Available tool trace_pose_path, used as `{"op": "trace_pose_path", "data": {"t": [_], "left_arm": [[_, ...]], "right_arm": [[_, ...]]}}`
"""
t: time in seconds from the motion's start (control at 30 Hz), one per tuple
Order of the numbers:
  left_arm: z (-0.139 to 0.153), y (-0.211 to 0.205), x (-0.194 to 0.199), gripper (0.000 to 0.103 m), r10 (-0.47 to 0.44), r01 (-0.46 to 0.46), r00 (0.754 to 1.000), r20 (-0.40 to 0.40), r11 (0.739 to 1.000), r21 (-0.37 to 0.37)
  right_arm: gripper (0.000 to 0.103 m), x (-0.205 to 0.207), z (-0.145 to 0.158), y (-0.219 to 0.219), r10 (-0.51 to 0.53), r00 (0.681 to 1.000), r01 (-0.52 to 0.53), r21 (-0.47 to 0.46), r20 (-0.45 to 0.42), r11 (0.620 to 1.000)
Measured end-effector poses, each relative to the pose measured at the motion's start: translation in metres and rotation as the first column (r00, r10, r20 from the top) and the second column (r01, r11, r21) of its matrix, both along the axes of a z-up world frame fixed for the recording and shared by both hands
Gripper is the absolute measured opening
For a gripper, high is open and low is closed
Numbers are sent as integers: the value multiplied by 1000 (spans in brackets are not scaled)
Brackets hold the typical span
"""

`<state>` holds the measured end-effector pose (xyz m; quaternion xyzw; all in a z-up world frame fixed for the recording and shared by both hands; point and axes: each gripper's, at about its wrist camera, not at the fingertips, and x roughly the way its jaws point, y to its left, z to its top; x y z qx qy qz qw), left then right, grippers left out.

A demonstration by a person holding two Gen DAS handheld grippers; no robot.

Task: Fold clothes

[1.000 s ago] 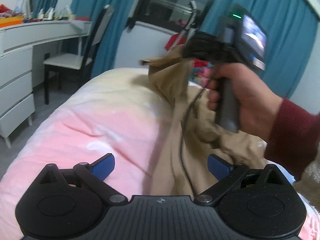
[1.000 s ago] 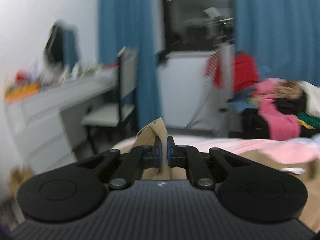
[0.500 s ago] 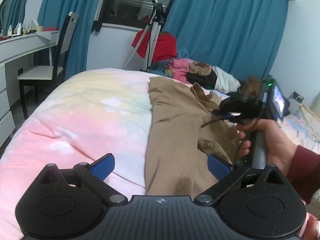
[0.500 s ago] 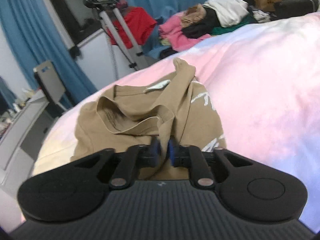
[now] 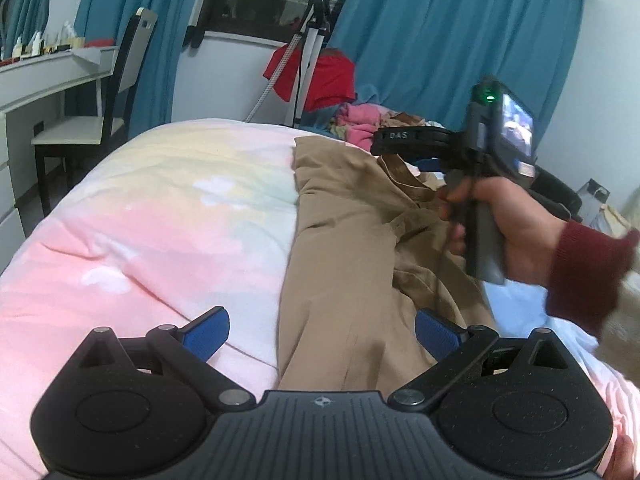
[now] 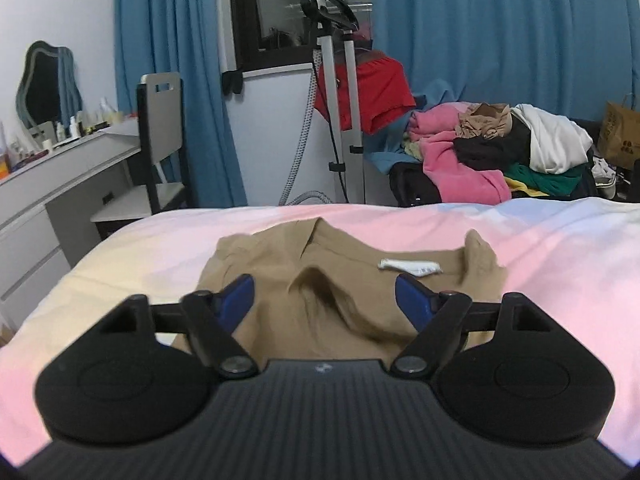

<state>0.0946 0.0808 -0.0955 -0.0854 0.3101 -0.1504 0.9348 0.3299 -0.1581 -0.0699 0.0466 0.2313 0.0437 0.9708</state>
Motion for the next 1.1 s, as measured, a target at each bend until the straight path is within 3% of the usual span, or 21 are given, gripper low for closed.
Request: {"op": "trace_pose_path", "data": {"t": [0.03,0.07,0.1,0.23,0.37,0.47,0.57,0.73,0.77,0.8,0.87,1.1], "left_arm": [[-1,0,1,100,1,-1,1000,-3,1000,-3],[-2,0,2,100,4,-4,1000,-9,1000,-5],[-3,0,3,100,6,-6,1000,-14,1000,-8],[-4,0,7,100,0,0,1000,-20,1000,-31],[-7,2,6,100,-4,3,1000,-21,999,-40],[-10,4,9,100,-12,10,999,-29,998,-64],[-13,2,12,100,-10,8,1000,-30,998,-57],[-17,-3,18,100,-12,11,999,-30,1000,-23],[-17,-3,18,100,-12,11,1000,-26,1000,-22],[-16,-4,19,100,-12,12,1000,-22,1000,-22],[-15,-5,19,100,-13,12,1000,-18,1000,-21],[-4,-10,9,100,3,-3,1000,-4,999,40]], "right_arm": [[54,7,-2,-2,-7,1000,8,18,-19,1000],[24,11,-3,-6,-13,999,15,50,-39,999],[5,11,-4,-10,-26,998,30,90,-53,995],[4,10,-1,-26,-61,998,62,137,-12,989],[4,23,4,-55,-203,979,201,153,3,968],[4,39,-10,-79,-302,952,306,156,-52,939],[5,47,-28,-87,-313,944,326,132,-105,936],[12,37,-26,-84,-285,951,301,142,-121,943],[33,32,-21,-82,-281,953,295,130,-113,947],[66,25,-15,-79,-274,957,284,109,-97,953],[95,0,3,-73,-257,966,259,88,-34,962],[93,-116,52,-59,-136,990,132,107,36,985]]}}
